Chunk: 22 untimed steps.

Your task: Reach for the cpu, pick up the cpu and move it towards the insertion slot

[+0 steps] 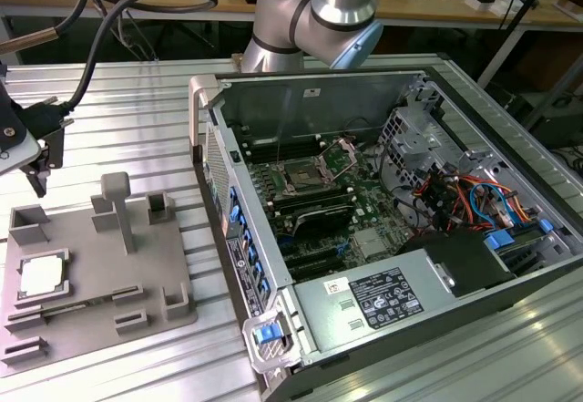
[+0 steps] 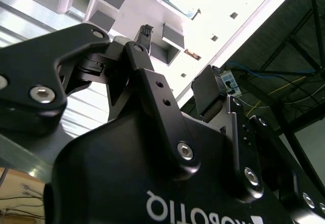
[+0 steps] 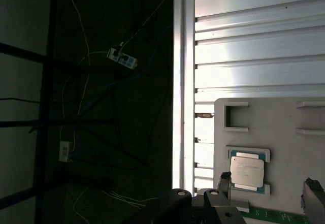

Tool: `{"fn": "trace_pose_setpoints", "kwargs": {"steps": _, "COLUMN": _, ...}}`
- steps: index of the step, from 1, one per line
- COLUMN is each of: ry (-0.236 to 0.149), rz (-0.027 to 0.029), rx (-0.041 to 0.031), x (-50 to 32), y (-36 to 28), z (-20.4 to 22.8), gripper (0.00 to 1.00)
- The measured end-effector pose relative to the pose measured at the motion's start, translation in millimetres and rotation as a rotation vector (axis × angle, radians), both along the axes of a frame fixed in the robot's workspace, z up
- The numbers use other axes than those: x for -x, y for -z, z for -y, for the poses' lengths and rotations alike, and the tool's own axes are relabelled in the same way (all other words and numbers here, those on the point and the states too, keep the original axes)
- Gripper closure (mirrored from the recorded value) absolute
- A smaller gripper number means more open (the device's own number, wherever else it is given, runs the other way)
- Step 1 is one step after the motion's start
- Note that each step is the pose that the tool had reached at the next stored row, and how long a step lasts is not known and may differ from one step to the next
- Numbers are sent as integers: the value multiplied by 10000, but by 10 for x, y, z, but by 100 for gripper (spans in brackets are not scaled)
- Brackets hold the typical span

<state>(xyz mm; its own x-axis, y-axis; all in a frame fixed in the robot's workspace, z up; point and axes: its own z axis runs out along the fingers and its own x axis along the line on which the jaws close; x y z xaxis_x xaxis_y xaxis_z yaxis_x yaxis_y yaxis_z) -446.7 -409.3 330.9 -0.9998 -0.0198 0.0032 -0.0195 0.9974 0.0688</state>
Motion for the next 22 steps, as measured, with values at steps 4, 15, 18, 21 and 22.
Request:
{"fn": "trace_pose_setpoints", "kwargs": {"steps": 4, "ry": -1, "rz": -30, "rx": -1, "x": 0, "y": 11, "z": 5, "gripper": 40}}
{"fn": "trace_pose_setpoints", "kwargs": {"steps": 15, "ry": 4, "rz": -135, "rx": 10, "x": 14, "y": 166, "z": 31, "gripper": 40}}
{"fn": "trace_pose_setpoints", "kwargs": {"steps": 18, "ry": 5, "rz": -134, "rx": 13, "x": 22, "y": 238, "z": 31, "gripper": 40}}
{"fn": "trace_pose_setpoints", "kwargs": {"steps": 21, "ry": 0, "rz": -100, "rx": 14, "x": 58, "y": 320, "z": 31, "gripper": 40}}
{"fn": "trace_pose_setpoints", "kwargs": {"steps": 22, "ry": -5, "rz": -75, "rx": 13, "x": 68, "y": 339, "z": 31, "gripper": 40}}
